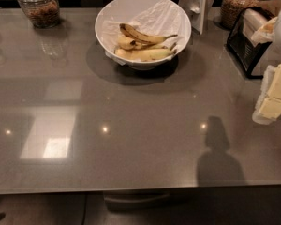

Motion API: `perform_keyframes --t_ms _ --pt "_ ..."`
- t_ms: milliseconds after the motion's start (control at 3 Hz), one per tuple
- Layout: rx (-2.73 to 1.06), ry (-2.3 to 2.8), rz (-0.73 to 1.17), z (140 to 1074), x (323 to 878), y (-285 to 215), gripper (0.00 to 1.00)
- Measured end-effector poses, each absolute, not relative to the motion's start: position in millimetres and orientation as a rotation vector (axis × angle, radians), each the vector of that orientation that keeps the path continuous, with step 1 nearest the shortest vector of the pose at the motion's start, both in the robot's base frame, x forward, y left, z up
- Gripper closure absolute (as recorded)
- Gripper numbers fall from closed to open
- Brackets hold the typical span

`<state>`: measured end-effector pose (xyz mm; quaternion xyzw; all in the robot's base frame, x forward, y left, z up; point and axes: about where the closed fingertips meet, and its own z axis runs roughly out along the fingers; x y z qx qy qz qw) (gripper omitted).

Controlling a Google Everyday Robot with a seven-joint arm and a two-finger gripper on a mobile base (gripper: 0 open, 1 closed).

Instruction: Pick banana from white bowl

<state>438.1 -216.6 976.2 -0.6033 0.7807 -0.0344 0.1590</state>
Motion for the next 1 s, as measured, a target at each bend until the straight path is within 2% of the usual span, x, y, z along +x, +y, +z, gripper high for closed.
perform_keyframes --t_ms 667,1000 --pt "-1.7 2.148 -0.039 983 454 -207 0.0" --pt "-1.642 1.992 0.053 998 493 -188 0.0"
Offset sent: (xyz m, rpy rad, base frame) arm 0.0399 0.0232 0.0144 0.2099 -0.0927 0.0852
